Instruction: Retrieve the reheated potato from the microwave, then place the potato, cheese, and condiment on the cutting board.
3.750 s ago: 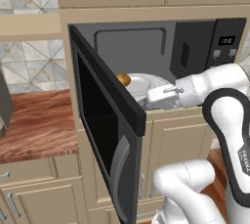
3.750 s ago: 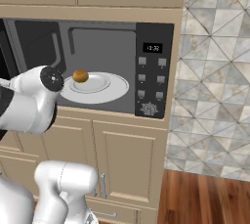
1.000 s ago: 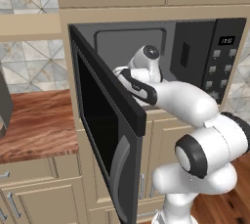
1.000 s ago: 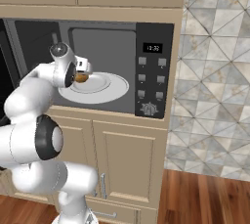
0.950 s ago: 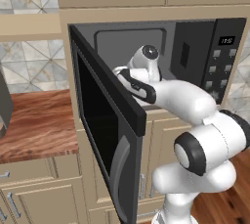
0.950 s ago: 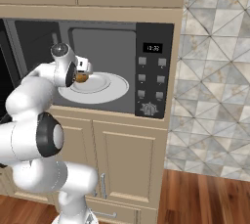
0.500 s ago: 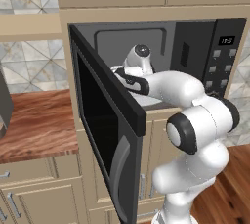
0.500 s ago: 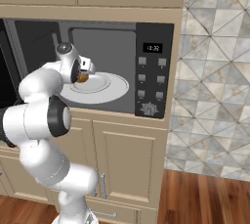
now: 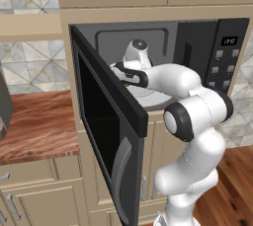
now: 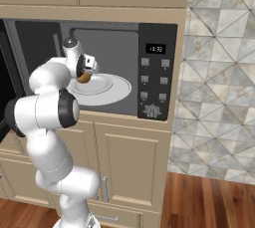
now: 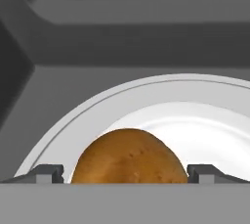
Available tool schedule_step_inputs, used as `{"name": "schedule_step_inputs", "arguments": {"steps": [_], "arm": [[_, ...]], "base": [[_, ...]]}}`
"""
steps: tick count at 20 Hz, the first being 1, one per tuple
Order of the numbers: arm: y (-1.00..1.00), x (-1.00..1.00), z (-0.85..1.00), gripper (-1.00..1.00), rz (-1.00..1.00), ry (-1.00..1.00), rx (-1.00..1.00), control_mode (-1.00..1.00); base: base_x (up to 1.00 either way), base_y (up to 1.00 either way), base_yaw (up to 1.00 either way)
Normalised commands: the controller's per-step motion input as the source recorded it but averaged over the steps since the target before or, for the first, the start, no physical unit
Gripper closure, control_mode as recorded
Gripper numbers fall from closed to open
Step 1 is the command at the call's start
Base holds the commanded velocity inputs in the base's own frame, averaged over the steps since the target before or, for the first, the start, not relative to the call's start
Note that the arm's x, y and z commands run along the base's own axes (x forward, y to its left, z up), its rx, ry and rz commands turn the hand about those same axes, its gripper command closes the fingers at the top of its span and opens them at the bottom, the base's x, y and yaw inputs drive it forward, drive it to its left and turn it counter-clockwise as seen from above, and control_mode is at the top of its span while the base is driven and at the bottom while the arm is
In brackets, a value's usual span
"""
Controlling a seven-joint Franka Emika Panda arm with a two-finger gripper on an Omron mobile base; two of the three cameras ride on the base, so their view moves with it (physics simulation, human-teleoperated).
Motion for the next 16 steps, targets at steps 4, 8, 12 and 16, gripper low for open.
{"name": "schedule_step_inputs", "arguments": {"steps": [4,8,12,16], "arm": [[0.03,0.14,-0.31,-1.00,0.00,0.08,0.00,-1.00],[0.08,-0.09,-0.36,-1.00,0.00,0.05,0.00,-1.00],[0.16,-0.27,-0.38,-1.00,0.00,0.00,0.00,-1.00],[0.12,-0.26,-0.31,-1.00,0.00,0.00,0.00,-1.00]], "base": [[0.00,0.00,0.00],[0.00,0.00,0.00],[0.00,0.00,0.00],[0.00,0.00,0.00]]}}
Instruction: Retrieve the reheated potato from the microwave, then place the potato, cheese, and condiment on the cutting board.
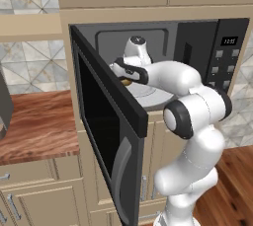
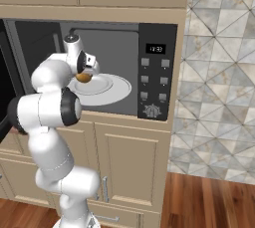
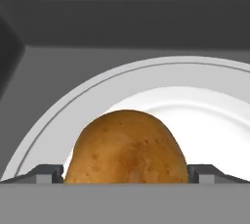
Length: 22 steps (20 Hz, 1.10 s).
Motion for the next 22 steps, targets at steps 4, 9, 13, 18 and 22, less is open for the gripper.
{"name": "schedule_step_inputs", "arguments": {"steps": [4,9,13,18,22], "arm": [[0.02,-0.27,-0.31,-1.00,-0.03,0.00,0.00,-1.00],[0.00,-0.05,-0.47,-1.00,-0.04,0.00,0.00,-1.00],[0.00,0.00,-0.58,-1.00,-0.04,0.00,-0.01,-1.00],[0.02,-0.02,-0.68,1.00,-0.02,0.00,-0.03,-1.00],[0.10,-0.08,-0.77,1.00,-0.04,0.03,-0.03,-1.00]], "base": [[0.00,0.00,0.00],[0.00,0.00,0.00],[0.00,0.00,0.00],[0.00,0.00,0.00],[0.00,0.00,0.00]]}}
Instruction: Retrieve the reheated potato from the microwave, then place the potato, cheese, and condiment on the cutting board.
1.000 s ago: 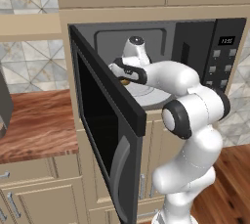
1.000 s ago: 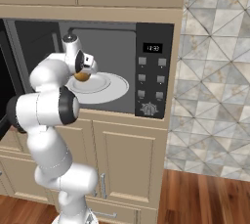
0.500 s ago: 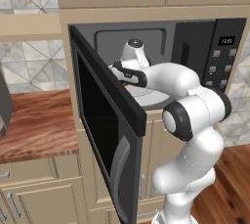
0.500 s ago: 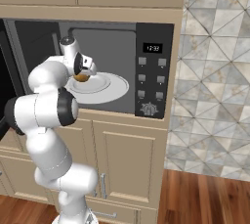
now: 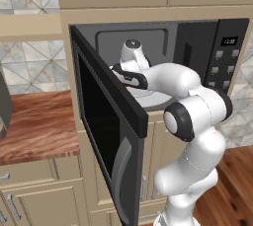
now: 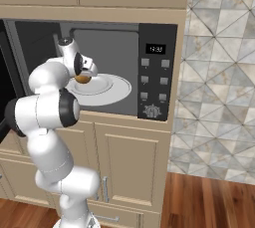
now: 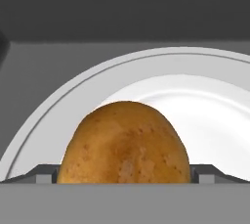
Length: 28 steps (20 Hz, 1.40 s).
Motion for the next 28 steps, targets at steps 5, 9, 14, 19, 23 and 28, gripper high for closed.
{"name": "schedule_step_inputs", "arguments": {"steps": [5,9,14,19,23,28], "arm": [[0.02,-0.07,-0.90,1.00,-0.04,0.08,-0.01,-1.00],[0.00,-0.30,-0.44,1.00,-0.01,-0.05,0.00,-1.00],[-0.01,-0.79,0.04,1.00,0.00,-0.36,0.05,-1.00],[-0.07,-0.71,0.06,1.00,0.00,-0.20,0.10,-1.00],[-0.21,-0.45,0.42,1.00,0.00,0.06,0.18,-1.00],[-0.22,-0.62,0.61,1.00,0.00,0.11,0.14,-1.00]], "base": [[0.00,0.00,0.00],[0.00,0.00,0.00],[0.00,0.00,0.00],[0.00,0.00,0.00],[0.00,0.00,0.00],[0.00,0.00,0.00]]}}
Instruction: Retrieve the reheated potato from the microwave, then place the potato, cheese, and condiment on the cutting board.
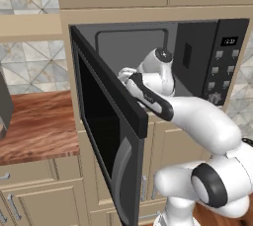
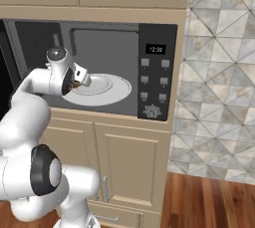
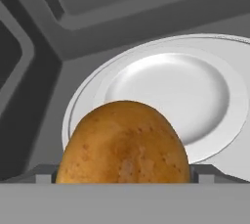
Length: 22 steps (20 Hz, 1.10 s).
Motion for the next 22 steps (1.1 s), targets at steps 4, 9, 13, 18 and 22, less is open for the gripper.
{"name": "schedule_step_inputs", "arguments": {"steps": [4,9,13,18,22], "arm": [[-0.04,-0.75,0.40,1.00,0.00,0.10,-0.01,-1.00],[0.00,-0.51,0.15,1.00,0.06,0.11,-0.04,-1.00],[-0.02,-0.59,0.11,1.00,0.04,0.07,-0.04,-1.00],[-0.18,-0.62,0.04,1.00,0.07,0.01,-0.04,-1.00],[-0.33,-0.58,0.00,1.00,0.08,0.00,-0.05,-1.00]], "base": [[0.00,0.00,0.00],[0.00,0.00,0.00],[0.00,0.00,0.00],[0.00,0.00,0.00],[0.00,0.00,0.00]]}}
